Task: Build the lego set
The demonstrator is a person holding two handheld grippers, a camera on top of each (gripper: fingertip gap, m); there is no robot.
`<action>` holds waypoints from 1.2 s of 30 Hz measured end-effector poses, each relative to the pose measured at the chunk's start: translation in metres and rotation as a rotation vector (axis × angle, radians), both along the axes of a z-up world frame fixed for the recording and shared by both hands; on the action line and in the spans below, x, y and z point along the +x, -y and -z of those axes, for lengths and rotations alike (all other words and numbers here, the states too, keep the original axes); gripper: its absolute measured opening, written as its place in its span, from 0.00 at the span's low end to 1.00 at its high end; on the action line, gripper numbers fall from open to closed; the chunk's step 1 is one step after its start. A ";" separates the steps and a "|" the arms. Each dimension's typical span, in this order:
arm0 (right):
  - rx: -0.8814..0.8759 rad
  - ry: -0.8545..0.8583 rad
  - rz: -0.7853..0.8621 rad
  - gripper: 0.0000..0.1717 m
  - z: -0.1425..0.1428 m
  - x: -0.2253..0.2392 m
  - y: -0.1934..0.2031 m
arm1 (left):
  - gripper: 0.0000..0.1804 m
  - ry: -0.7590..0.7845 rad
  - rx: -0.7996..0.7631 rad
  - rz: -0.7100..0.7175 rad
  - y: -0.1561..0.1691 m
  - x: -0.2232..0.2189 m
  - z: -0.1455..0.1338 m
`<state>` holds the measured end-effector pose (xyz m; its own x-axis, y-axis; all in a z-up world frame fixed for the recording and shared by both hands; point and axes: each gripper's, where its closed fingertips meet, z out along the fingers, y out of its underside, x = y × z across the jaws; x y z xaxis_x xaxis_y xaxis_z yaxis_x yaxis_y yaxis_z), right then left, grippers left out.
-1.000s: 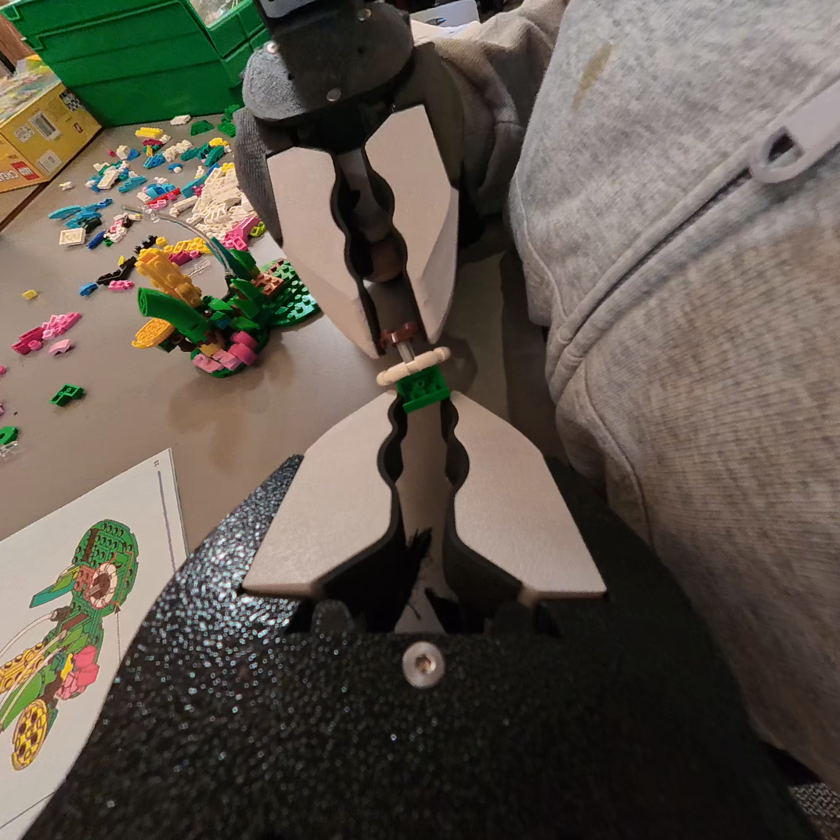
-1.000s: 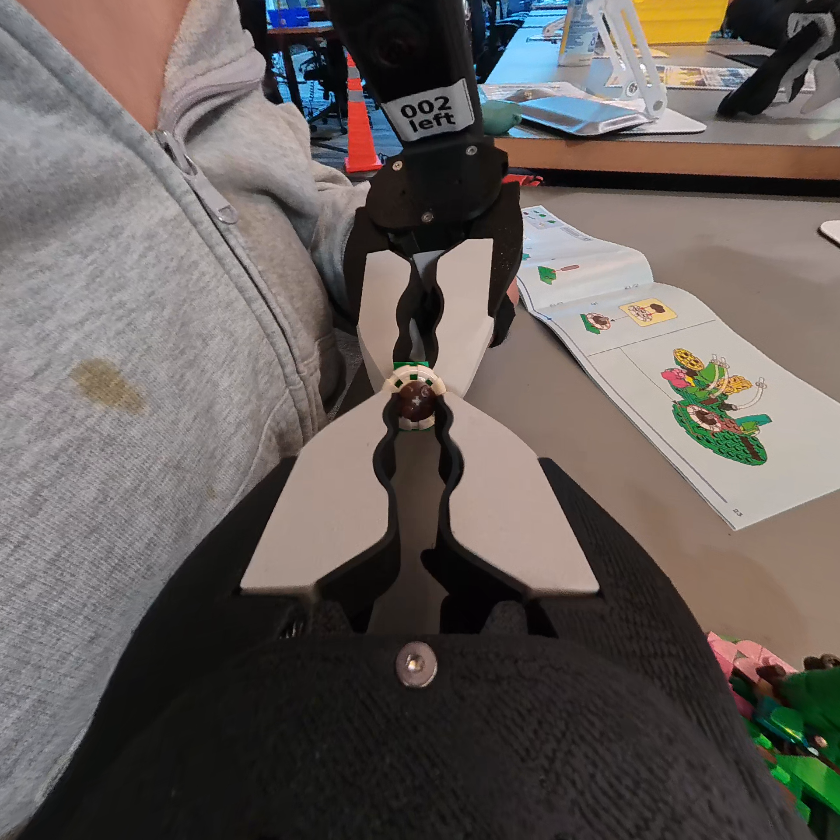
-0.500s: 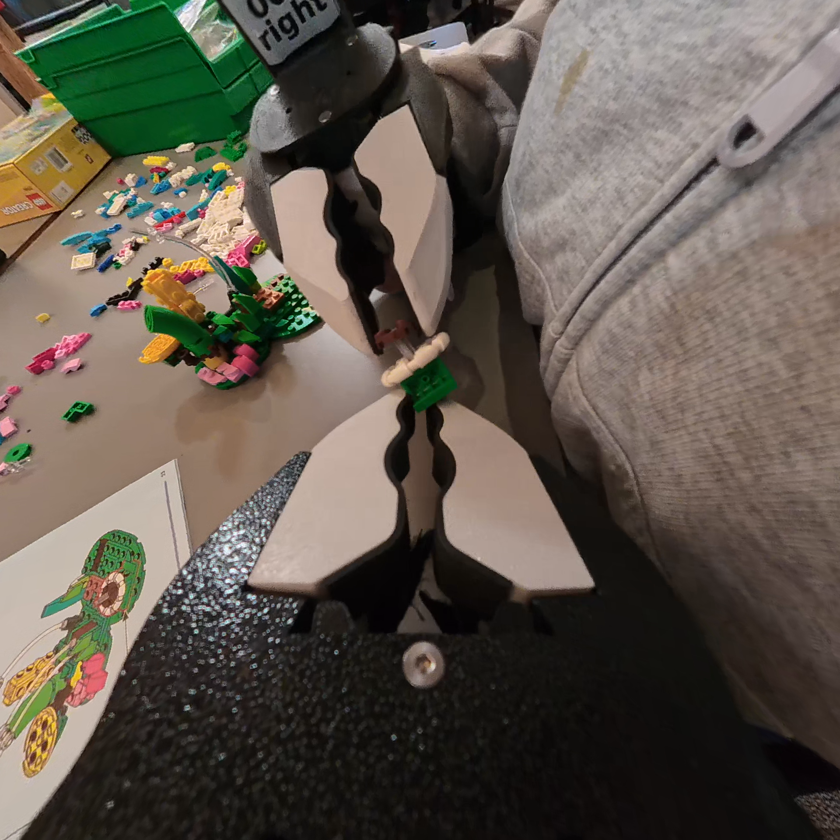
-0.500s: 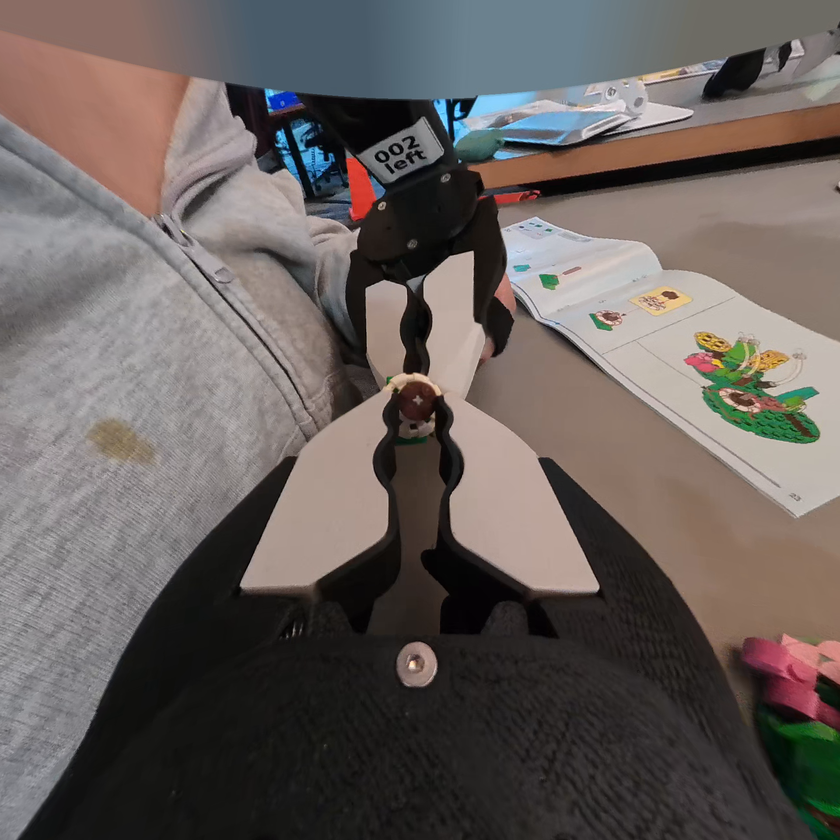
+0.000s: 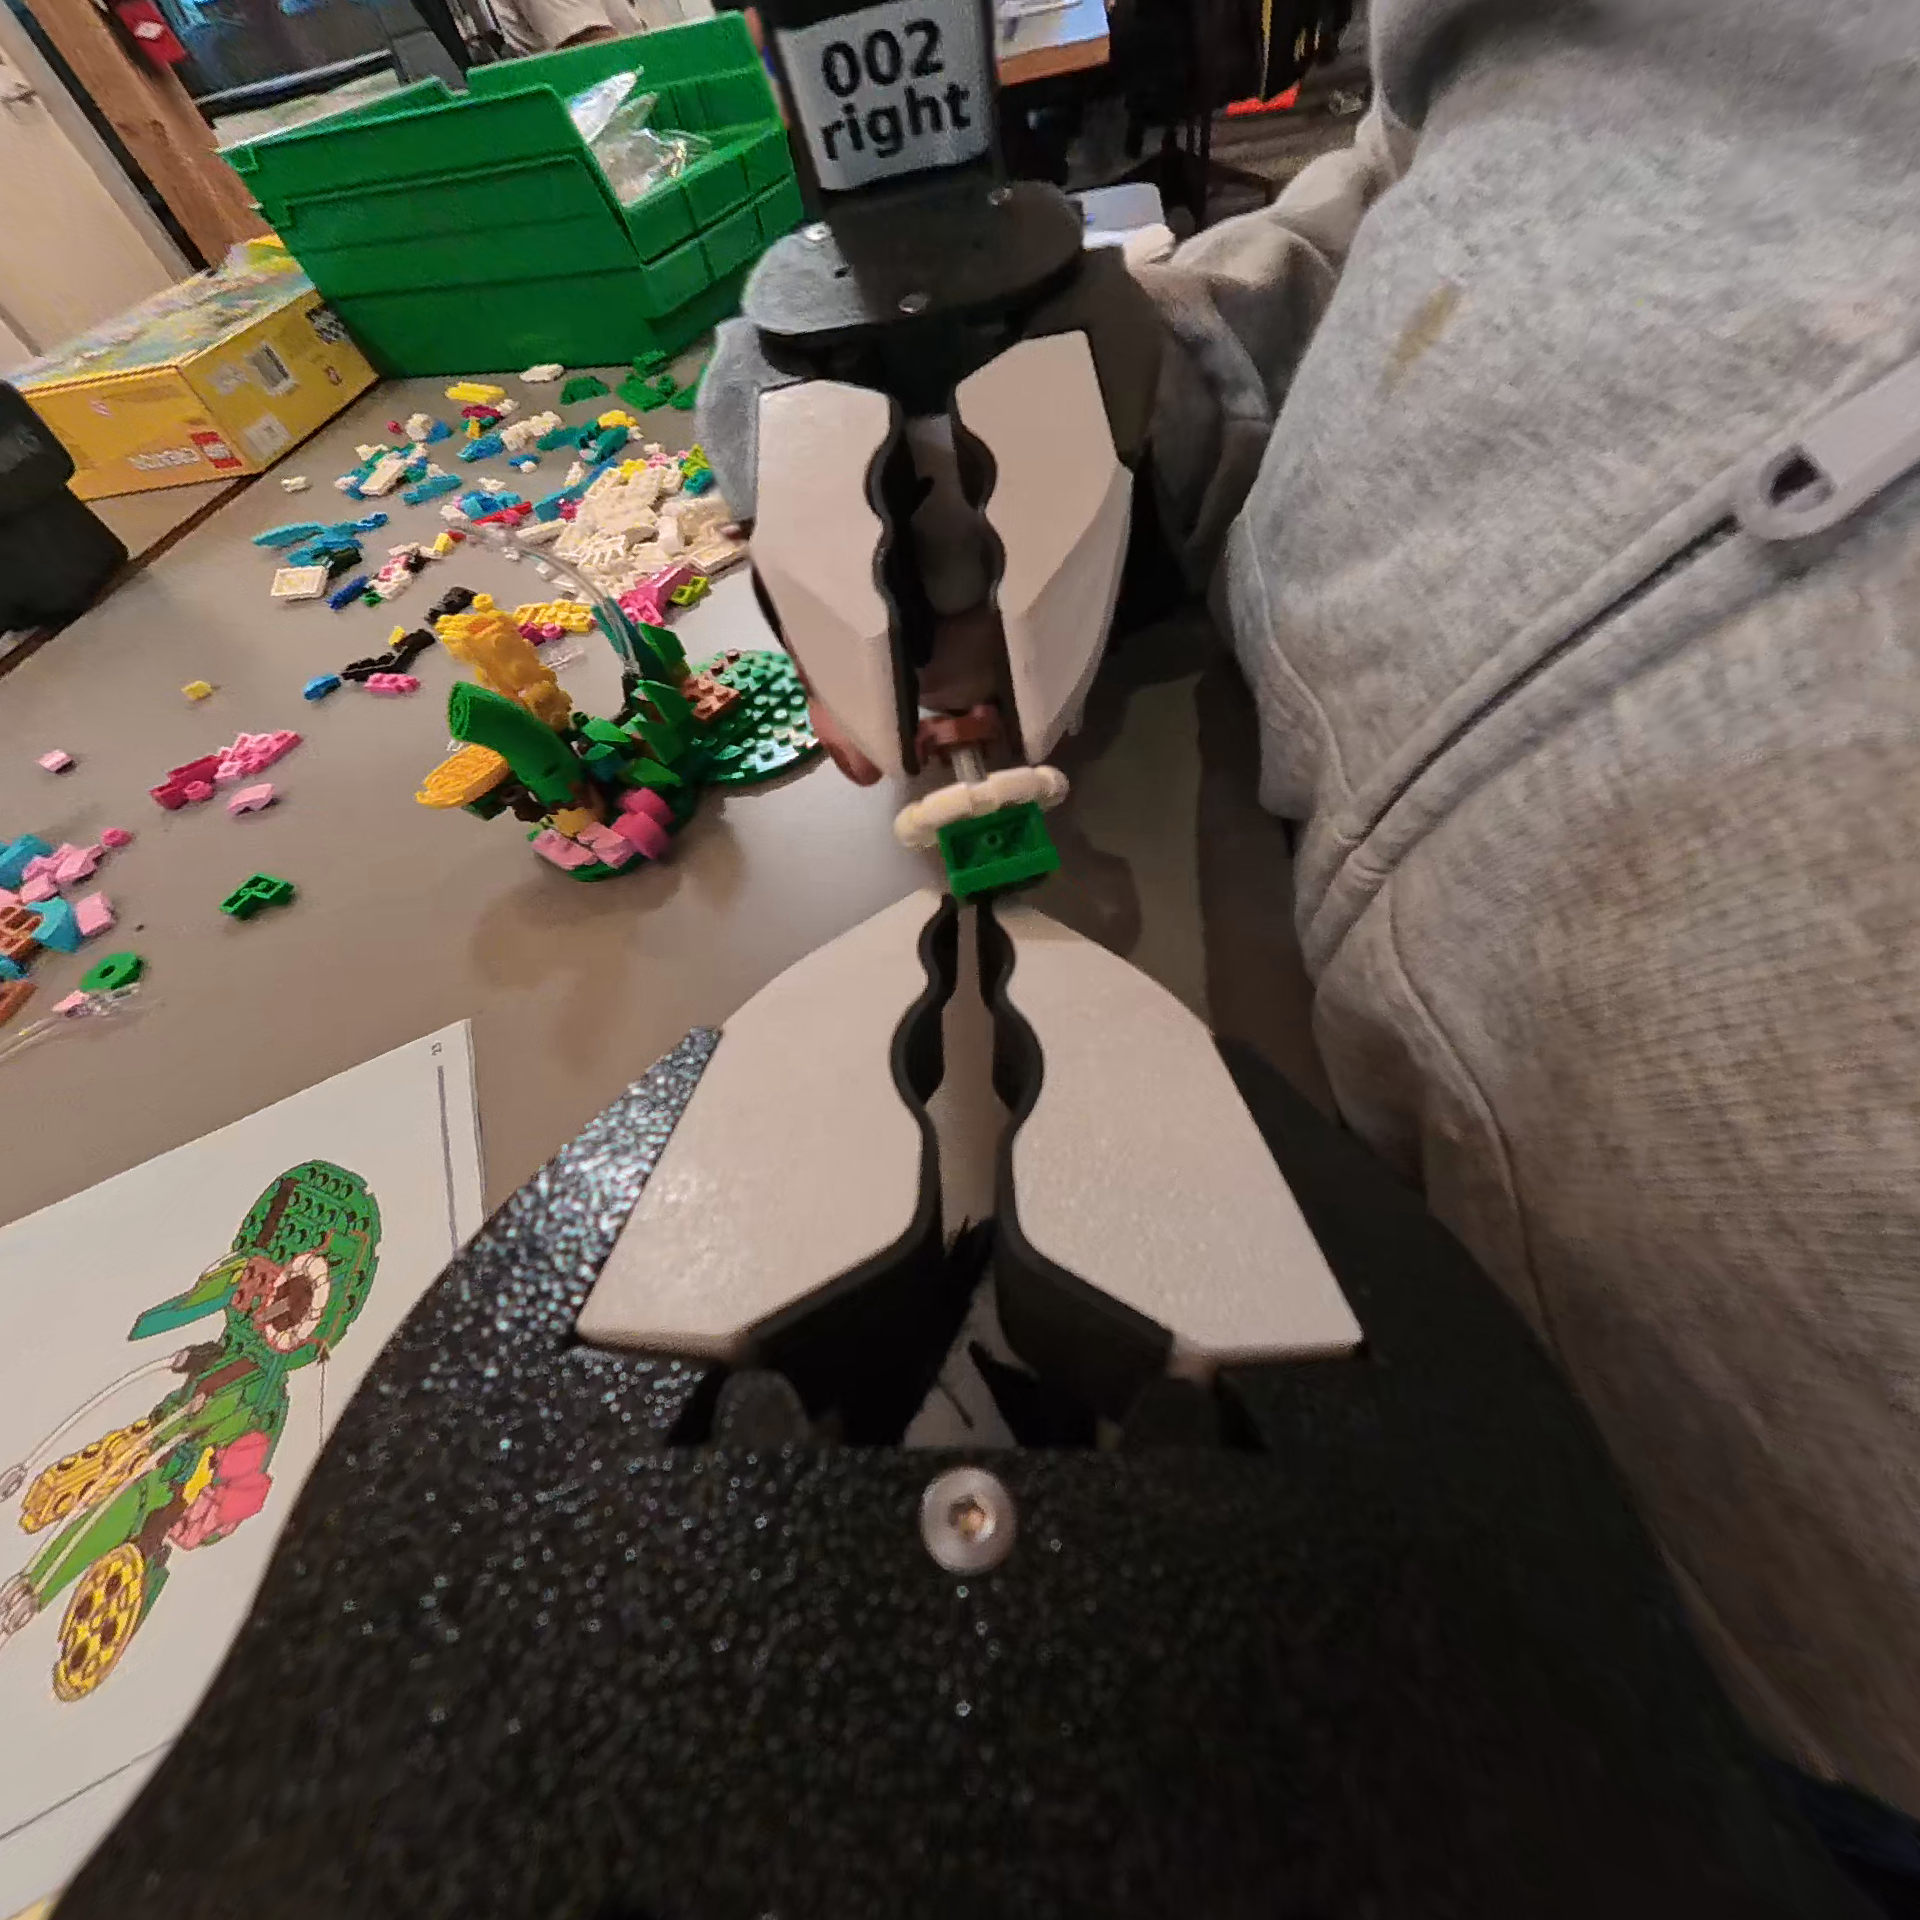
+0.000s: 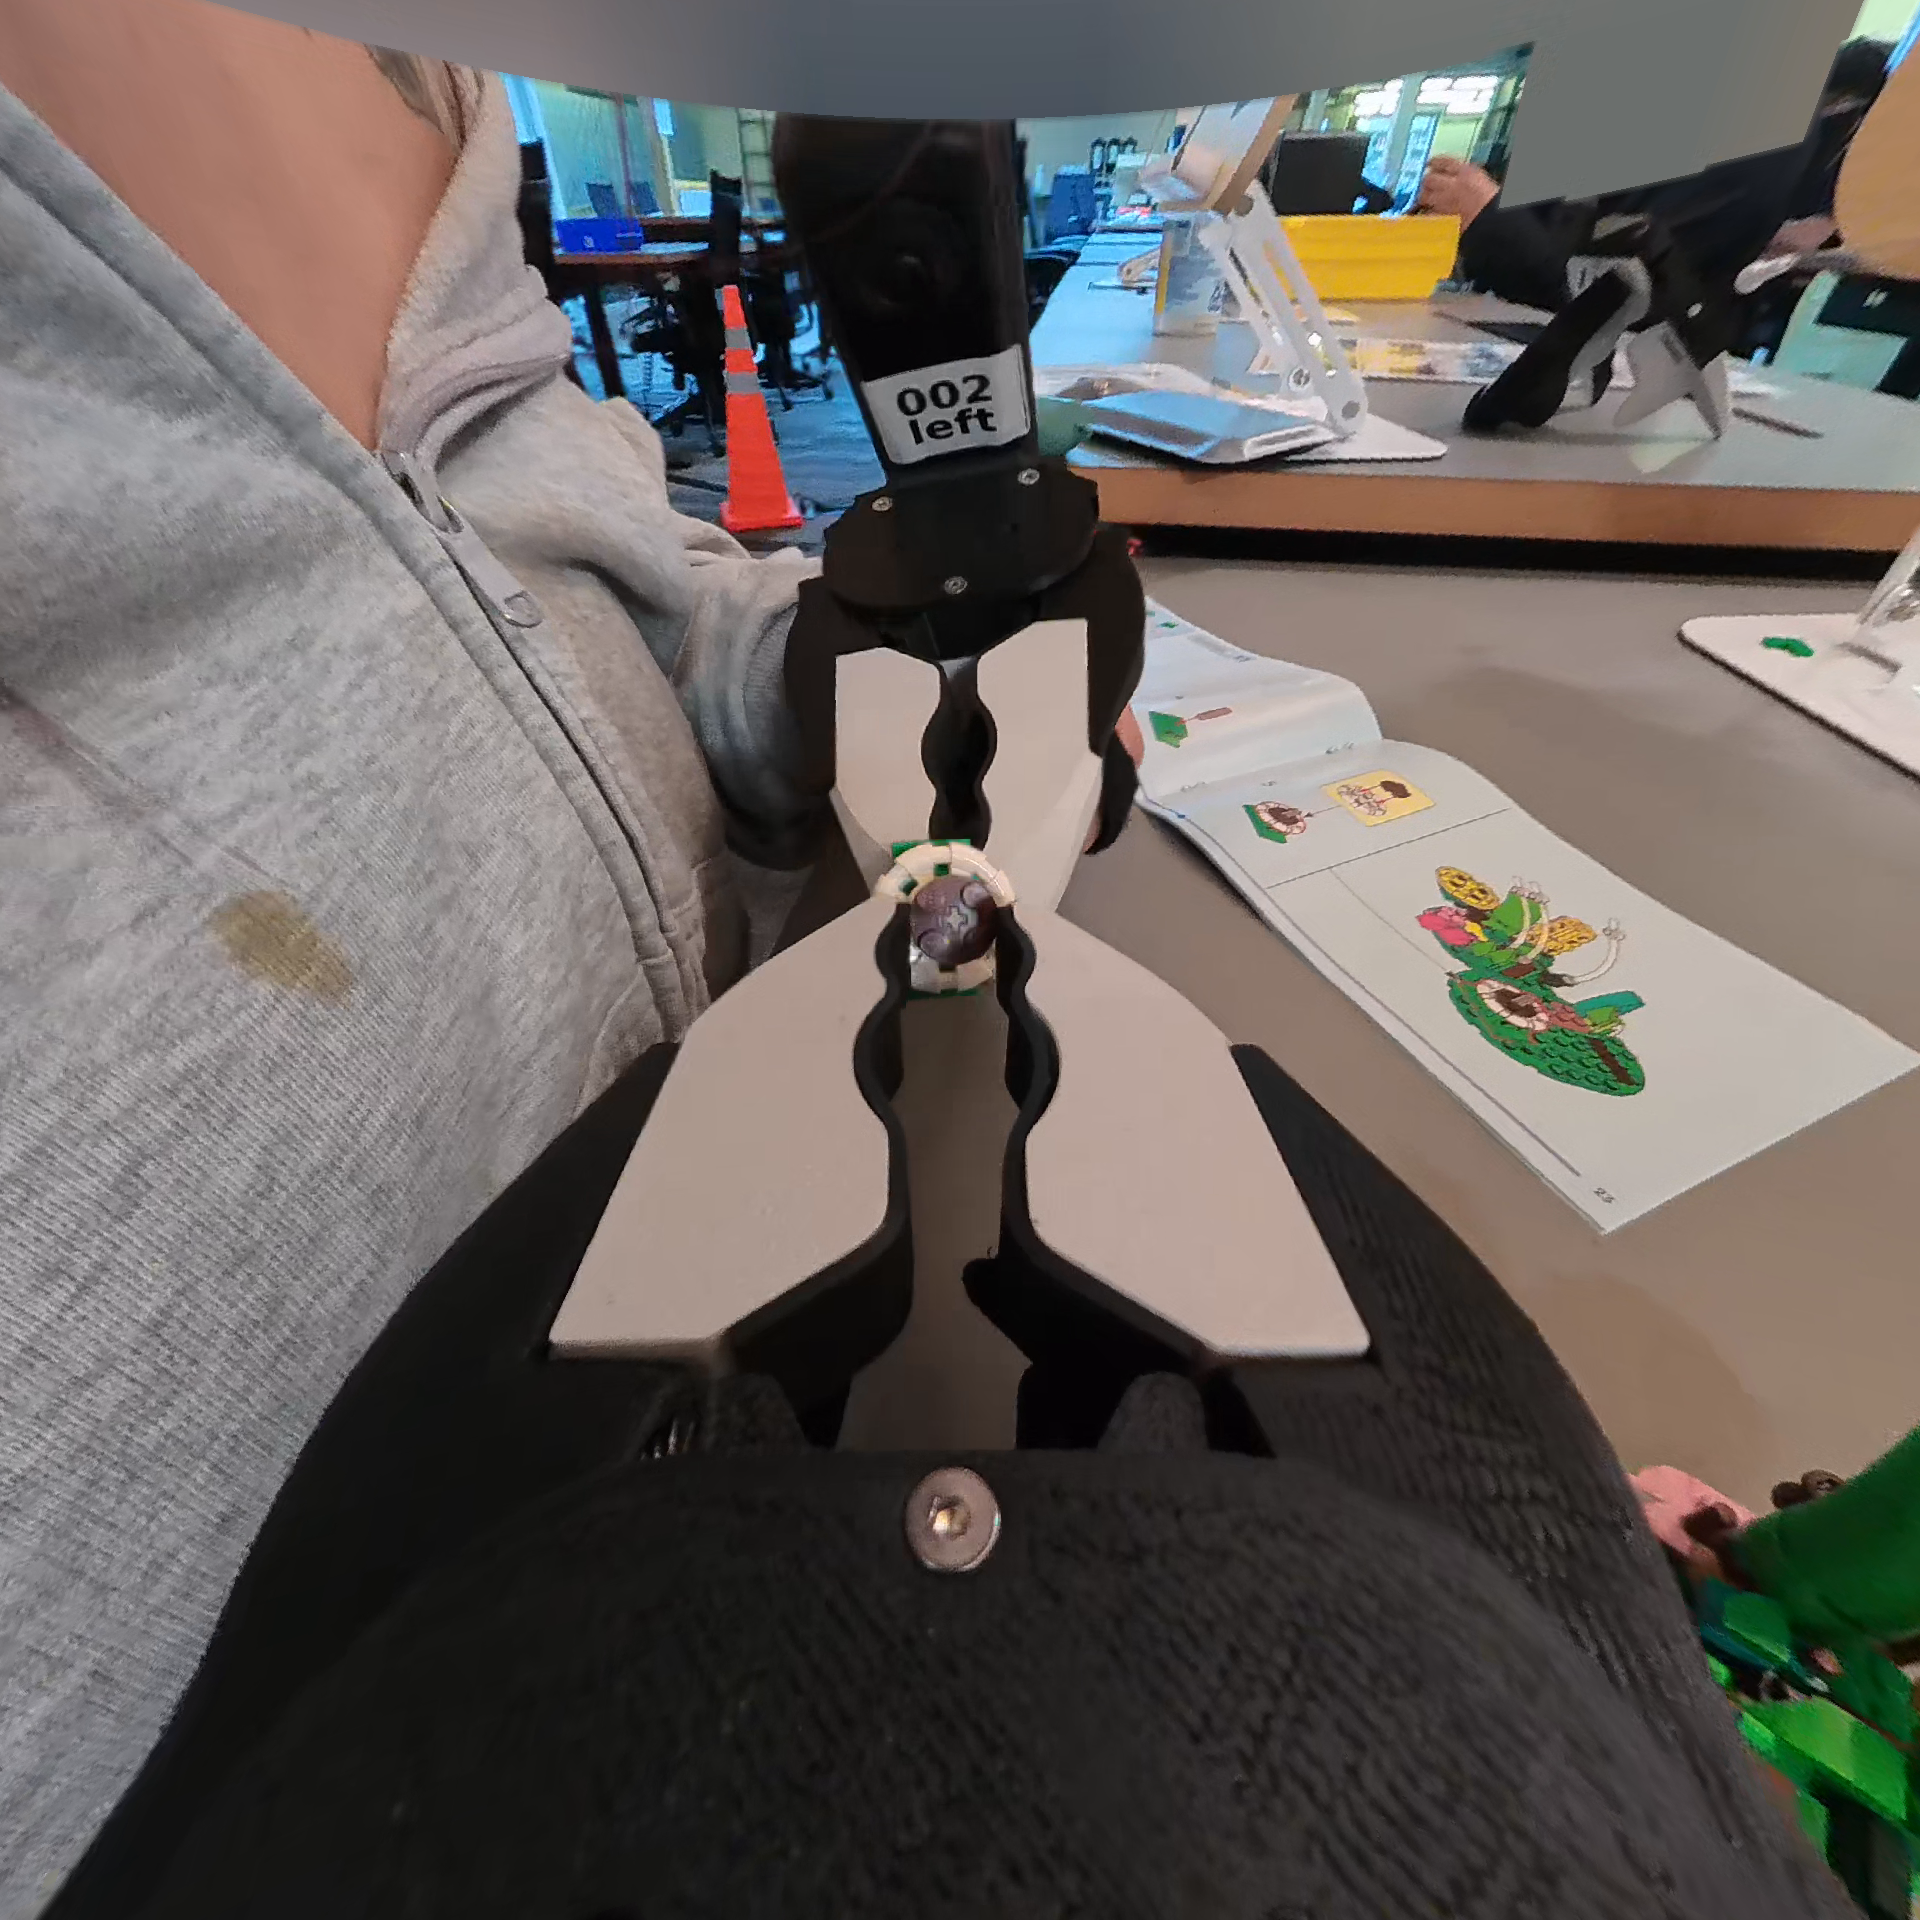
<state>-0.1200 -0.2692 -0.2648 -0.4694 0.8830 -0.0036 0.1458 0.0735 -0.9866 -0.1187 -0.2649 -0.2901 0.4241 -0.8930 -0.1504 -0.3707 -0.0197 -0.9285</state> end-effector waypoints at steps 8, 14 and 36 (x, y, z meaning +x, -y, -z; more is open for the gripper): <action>0.037 -0.061 0.046 0.08 -0.005 0.000 -0.006 | 0.02 0.063 -0.048 -0.039 -0.005 -0.004 -0.005; 0.106 -0.118 0.057 0.08 -0.007 0.004 -0.007 | 0.02 -0.020 -0.003 -0.075 -0.009 -0.009 0.001; 0.061 -0.229 0.053 0.08 -0.021 0.005 -0.003 | 0.10 0.239 0.087 -0.031 0.000 0.000 -0.035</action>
<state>-0.1147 -0.2659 -0.2437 -0.4047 0.9018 0.1517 -0.0757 0.1323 -0.9883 -0.1189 -0.2644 -0.2552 0.4840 -0.8671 -0.1179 -0.1408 0.0559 -0.9885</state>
